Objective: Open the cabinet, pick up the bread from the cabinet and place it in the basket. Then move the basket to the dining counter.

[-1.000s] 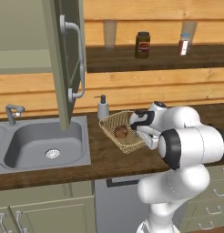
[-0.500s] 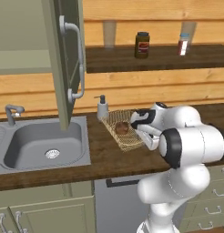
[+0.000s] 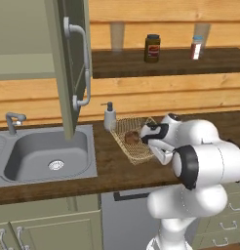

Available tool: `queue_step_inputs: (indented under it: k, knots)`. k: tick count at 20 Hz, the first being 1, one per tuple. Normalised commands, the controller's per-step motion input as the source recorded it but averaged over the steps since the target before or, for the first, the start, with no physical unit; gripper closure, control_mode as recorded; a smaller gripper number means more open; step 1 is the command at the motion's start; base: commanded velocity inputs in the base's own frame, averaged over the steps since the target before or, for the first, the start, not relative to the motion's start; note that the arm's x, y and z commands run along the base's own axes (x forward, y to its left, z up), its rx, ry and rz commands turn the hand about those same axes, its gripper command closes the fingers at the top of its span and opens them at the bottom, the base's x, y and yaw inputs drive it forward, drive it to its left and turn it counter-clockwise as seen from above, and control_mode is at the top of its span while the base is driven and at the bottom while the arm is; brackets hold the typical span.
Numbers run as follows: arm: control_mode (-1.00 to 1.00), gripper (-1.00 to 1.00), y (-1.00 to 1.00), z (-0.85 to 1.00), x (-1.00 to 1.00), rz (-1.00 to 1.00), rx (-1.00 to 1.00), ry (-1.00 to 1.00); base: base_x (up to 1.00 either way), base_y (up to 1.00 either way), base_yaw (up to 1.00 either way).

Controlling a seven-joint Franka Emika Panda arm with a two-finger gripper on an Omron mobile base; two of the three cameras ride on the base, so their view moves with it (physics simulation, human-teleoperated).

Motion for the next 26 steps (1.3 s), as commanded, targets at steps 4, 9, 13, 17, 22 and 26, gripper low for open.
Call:
queue_step_inputs:
  k: [4, 9, 13, 17, 22, 26]
  knots:
    - [-1.00, 1.00, -0.38, 0.38, -0.53, -0.02, 0.00, 0.01, 0.00, 0.00, 0.00]
    - [-1.00, 1.00, -0.25, 0.55, -0.58, -0.11, 0.00, 0.00, 0.00, 0.00, 0.00]
    - [-1.00, 1.00, -0.16, 0.51, -0.16, -0.12, -0.02, 0.00, 0.00, 0.00, 0.00]
    - [-1.00, 1.00, -0.15, 0.50, -0.28, -0.12, -0.04, 0.00, 0.00, 0.00, 0.00]
    - [-1.00, 1.00, -0.21, 0.65, -0.39, -0.08, -0.05, 0.00, 0.00, 0.00, 0.00]
    - [-1.00, 1.00, -0.02, 0.49, -0.33, -0.07, -0.05, -0.02, 0.00, 0.00, 0.00]
